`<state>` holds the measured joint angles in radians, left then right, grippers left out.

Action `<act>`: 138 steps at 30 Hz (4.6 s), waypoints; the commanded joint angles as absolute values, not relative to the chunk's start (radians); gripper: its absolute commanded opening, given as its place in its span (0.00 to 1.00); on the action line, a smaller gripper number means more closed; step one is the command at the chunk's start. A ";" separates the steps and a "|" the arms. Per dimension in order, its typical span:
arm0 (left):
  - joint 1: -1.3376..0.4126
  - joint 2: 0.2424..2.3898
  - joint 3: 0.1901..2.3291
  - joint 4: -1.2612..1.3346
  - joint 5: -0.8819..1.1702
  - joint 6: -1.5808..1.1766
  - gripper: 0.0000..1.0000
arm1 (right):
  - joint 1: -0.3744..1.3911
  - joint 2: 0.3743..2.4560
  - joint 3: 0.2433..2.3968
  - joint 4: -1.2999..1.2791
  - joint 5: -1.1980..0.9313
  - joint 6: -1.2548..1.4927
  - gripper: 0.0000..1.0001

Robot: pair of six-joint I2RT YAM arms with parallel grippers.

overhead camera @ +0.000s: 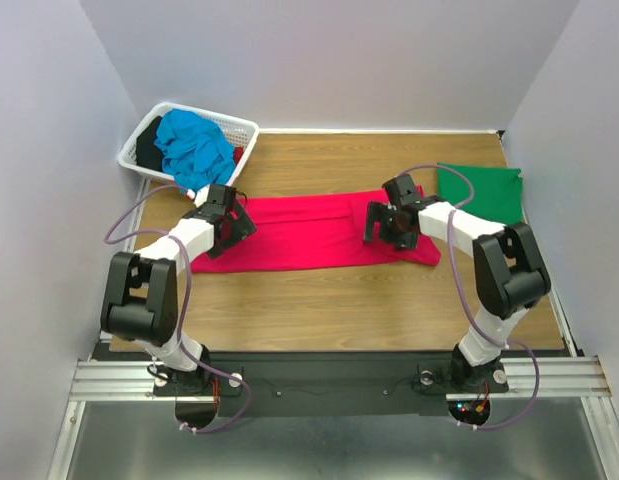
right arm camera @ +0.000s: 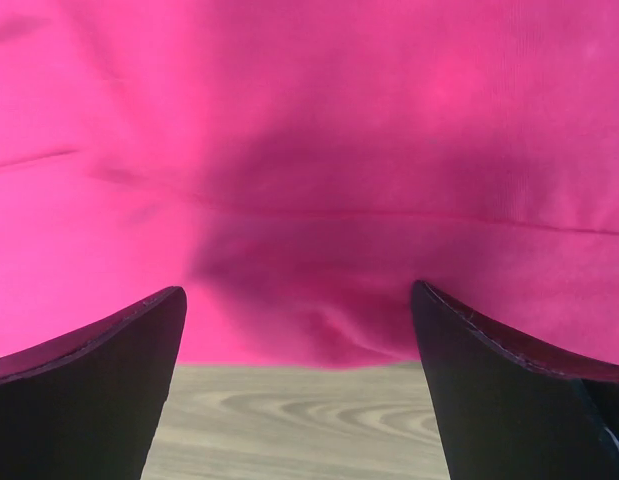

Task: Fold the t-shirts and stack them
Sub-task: Fold the tshirt

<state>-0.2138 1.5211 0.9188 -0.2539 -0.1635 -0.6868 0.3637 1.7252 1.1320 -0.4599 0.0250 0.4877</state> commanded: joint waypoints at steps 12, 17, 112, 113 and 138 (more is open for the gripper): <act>-0.398 1.430 0.545 -0.129 -0.019 -0.822 0.98 | 0.318 2.141 1.517 -0.417 0.084 0.326 1.00; -0.567 1.295 0.485 -0.137 0.097 -1.012 0.98 | 0.318 2.244 1.686 -0.416 0.013 0.111 1.00; -0.861 0.960 0.321 -0.302 -0.015 -1.226 0.34 | 0.517 1.123 0.387 -0.328 -0.554 0.814 0.99; -0.861 0.959 0.318 -0.299 -0.011 -1.229 0.31 | 0.532 1.123 0.393 -0.328 -0.543 0.824 0.98; -0.861 0.885 0.270 -0.178 0.054 -1.221 0.00 | 0.620 1.203 0.414 -0.256 -0.374 0.867 0.01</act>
